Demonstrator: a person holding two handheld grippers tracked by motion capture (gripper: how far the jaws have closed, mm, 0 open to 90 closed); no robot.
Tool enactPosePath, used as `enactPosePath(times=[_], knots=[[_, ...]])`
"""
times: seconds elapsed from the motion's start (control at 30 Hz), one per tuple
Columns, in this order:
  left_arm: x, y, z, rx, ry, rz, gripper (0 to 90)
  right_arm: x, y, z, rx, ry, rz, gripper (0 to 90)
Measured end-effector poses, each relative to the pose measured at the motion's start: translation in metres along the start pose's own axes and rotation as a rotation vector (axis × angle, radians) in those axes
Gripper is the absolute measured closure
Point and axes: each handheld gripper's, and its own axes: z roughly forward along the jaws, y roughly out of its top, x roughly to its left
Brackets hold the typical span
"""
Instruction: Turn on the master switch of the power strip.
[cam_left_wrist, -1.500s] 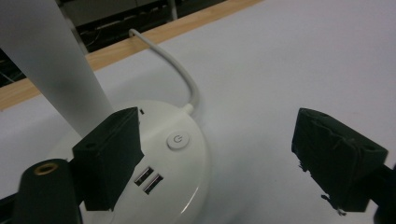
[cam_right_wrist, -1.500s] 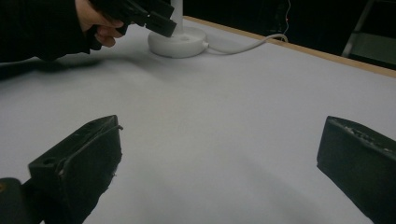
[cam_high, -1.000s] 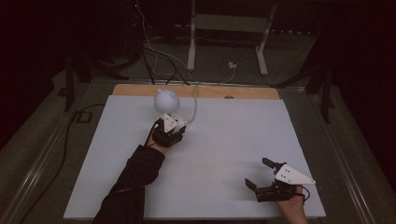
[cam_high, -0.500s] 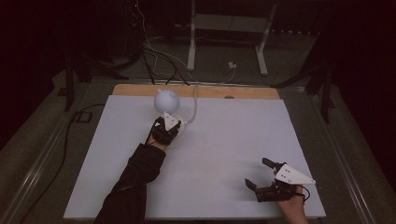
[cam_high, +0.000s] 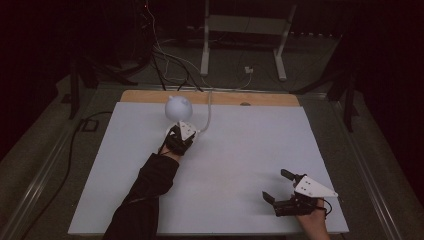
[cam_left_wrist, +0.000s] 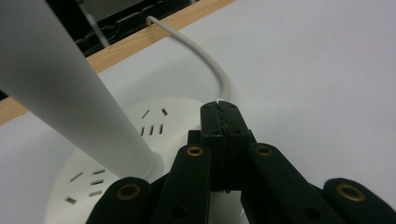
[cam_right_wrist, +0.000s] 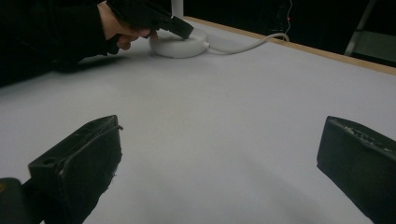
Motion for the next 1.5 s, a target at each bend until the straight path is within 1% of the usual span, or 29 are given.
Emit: enactPosePath(times=[0.03,0.07,0.1,0.13,0.2,0.23,0.3,0.33,0.37,0.4,0.47,0.5,0.6,0.7,0.73,0.83,0.87,1.0,1.17,1.2,1.23,1.27,1.33,1.37,1.43,1.47,1.5], knots=[[-0.0001,-0.0001,0.0004,-0.003,-0.002,-0.003,90.0,0.0,0.0,0.0,0.0,0.0,0.0,0.0],[-0.0004,0.0,0.0006,0.0,0.01,0.002,90.0,0.0001,0.0,0.0,0.0,0.0,0.0,0.0],[-0.0003,0.0,0.0007,0.0,0.009,0.005,90.0,0.0003,0.0,0.0,0.0,0.001,-0.001,0.0],[-0.0005,0.0001,0.0007,0.004,0.02,0.012,90.0,0.0004,0.0001,0.0001,0.0,0.001,-0.002,0.0],[-0.0002,0.0,0.0006,0.004,0.015,0.014,90.0,0.0004,0.0,0.0002,0.001,0.001,-0.003,0.0],[-0.0007,0.0005,0.0007,0.008,0.025,0.023,90.0,0.0004,0.0,0.0003,0.002,0.002,0.0,0.0],[-0.0008,0.0008,0.0011,0.012,0.029,0.027,90.0,0.0003,-0.0002,0.0005,0.003,0.001,-0.001,0.0],[-0.001,0.0011,0.0013,0.019,0.046,0.038,90.0,0.0003,-0.0002,0.0005,0.003,0.001,0.0,0.0],[-0.0008,0.0013,0.0014,0.021,0.049,0.041,90.0,0.0003,-0.0002,0.0004,0.003,0.001,-0.001,0.0],[-0.0006,0.0013,0.0013,0.021,0.04,0.04,90.0,0.0003,-0.0002,0.0005,0.002,0.001,-0.002,0.0],[-0.0014,0.002,0.0014,0.025,0.038,0.047,90.0,0.0004,-0.0002,0.0005,0.002,0.002,-0.001,0.0],[-0.0015,0.0025,0.0017,0.026,0.036,0.041,90.0,0.0004,-0.0002,0.0005,0.003,0.002,-0.002,0.0],[-0.0033,0.004,0.0021,0.041,0.05,0.069,90.0,0.0006,-0.0002,0.0006,0.003,0.002,-0.001,0.0],[-0.003,0.0047,0.0025,0.044,0.047,0.065,90.0,0.0008,0.0,0.0004,0.003,0.002,-0.002,0.0],[-0.0034,0.005,0.0025,0.054,0.057,0.082,90.0,0.0008,-0.0001,0.0004,0.002,0.003,-0.001,0.0],[-0.002,0.0058,0.0025,0.062,0.054,0.081,90.0,0.0008,0.0,0.0002,0.002,0.003,-0.001,0.0],[-0.002,0.0059,0.0025,0.068,0.065,0.093,90.0,0.0008,0.0,0.0002,0.002,0.003,-0.002,0.0],[-0.0016,0.0051,0.0024,0.066,0.063,0.093,90.0,0.0007,-0.0002,0.0005,0.003,0.005,-0.001,0.0],[-0.0017,0.0049,0.0021,0.069,0.051,0.09,90.0,0.0009,-0.0004,0.0008,0.006,0.006,0.0,0.0],[-0.002,0.005,0.0022,0.071,0.052,0.099,90.0,0.0009,-0.0004,0.0009,0.007,0.007,-0.001,0.0],[-0.0018,0.0057,0.0023,0.075,0.051,0.093,90.0,0.0009,-0.0004,0.0009,0.007,0.007,-0.001,0.0],[-0.003,0.0064,0.0028,0.08,0.054,0.113,90.0,0.0011,-0.0004,0.0011,0.007,0.007,-0.002,0.0],[-0.0024,0.0071,0.0031,0.084,0.052,0.109,90.0,0.0012,-0.0004,0.0011,0.008,0.006,-0.004,0.0],[-0.0031,0.0078,0.0034,0.091,0.053,0.126,90.0,0.0012,-0.0005,0.0011,0.008,0.007,-0.003,0.0],[-0.0035,0.0085,0.0039,0.093,0.046,0.123,90.0,0.0011,-0.0006,0.001,0.008,0.007,-0.004,0.0],[-0.0044,0.0082,0.0042,0.093,0.05,0.142,90.0,0.0009,-0.0006,0.001,0.008,0.008,-0.002,0.0],[-0.0044,0.0082,0.0042,0.093,0.05,0.142,90.0,0.0009,-0.0006,0.0009,0.008,0.007,-0.002,0.0]])
